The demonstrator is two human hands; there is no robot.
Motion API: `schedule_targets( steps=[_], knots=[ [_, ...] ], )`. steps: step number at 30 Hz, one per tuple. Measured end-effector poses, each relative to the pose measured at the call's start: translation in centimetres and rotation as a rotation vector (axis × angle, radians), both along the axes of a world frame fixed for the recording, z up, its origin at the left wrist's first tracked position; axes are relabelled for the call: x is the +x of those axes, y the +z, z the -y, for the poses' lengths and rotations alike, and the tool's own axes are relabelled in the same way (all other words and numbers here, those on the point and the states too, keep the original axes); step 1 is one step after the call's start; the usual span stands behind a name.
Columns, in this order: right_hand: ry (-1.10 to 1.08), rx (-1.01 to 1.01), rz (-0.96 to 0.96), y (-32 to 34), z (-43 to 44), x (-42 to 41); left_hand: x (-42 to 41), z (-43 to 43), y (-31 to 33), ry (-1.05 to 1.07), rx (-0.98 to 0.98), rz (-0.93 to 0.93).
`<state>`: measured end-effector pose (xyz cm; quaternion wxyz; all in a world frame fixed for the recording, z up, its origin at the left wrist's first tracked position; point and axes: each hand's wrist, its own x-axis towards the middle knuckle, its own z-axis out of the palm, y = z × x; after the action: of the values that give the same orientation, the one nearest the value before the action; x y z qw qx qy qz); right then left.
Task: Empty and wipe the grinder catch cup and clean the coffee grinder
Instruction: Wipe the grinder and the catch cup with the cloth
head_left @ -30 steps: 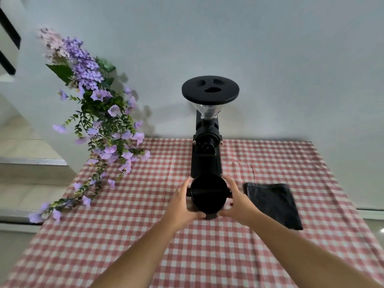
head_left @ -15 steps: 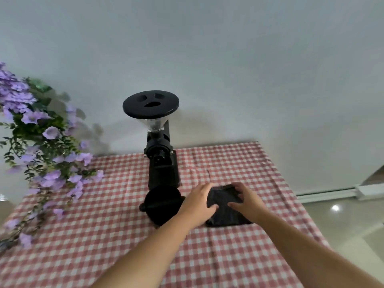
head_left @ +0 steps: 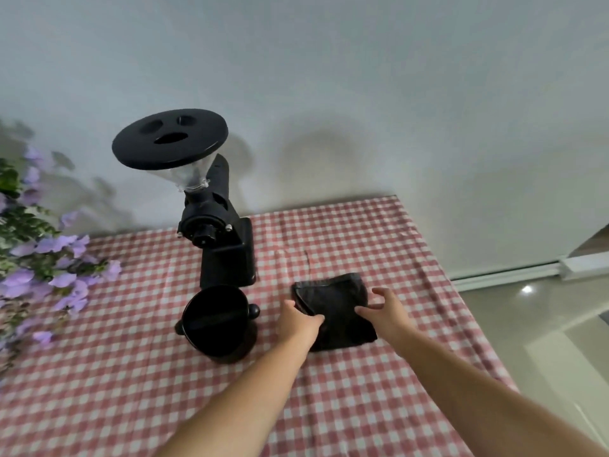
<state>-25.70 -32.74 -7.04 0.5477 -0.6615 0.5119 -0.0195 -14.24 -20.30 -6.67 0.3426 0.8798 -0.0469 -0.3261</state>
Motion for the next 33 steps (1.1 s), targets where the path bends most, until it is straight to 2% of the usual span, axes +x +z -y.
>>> schedule_targets(
  steps=[4, 9, 14, 21, 25, 30, 33],
  knots=[
    [-0.026, 0.055, -0.059, -0.3, 0.3, 1.4, 0.4, 0.7, -0.4, 0.014, 0.05, -0.025],
    [-0.041, 0.131, 0.064, 0.3, 0.1, 2.1, 0.6, 0.6, -0.3, -0.051, 0.045, -0.006],
    [-0.04, 0.039, 0.286, 4.0, -0.3, 2.0, 0.6, 0.3, 0.6, -0.085, -0.098, -0.047],
    [0.003, -0.147, 0.497, 9.7, -1.6, 3.0, 0.9, -1.4, 4.0, -0.075, -0.292, -0.06],
    [0.04, -0.148, 0.564, 12.2, -3.6, 4.8, 2.0, -4.1, 6.9, -0.148, -0.228, 0.083],
    [0.169, -0.332, 0.478, 12.7, -7.4, 8.0, 4.8, -10.9, 8.7, -0.172, -0.229, 0.491],
    [0.229, -0.4, 0.433, 12.4, -10.0, 9.7, 7.2, -15.4, 7.4, -0.167, -0.153, 0.633]
  ],
)
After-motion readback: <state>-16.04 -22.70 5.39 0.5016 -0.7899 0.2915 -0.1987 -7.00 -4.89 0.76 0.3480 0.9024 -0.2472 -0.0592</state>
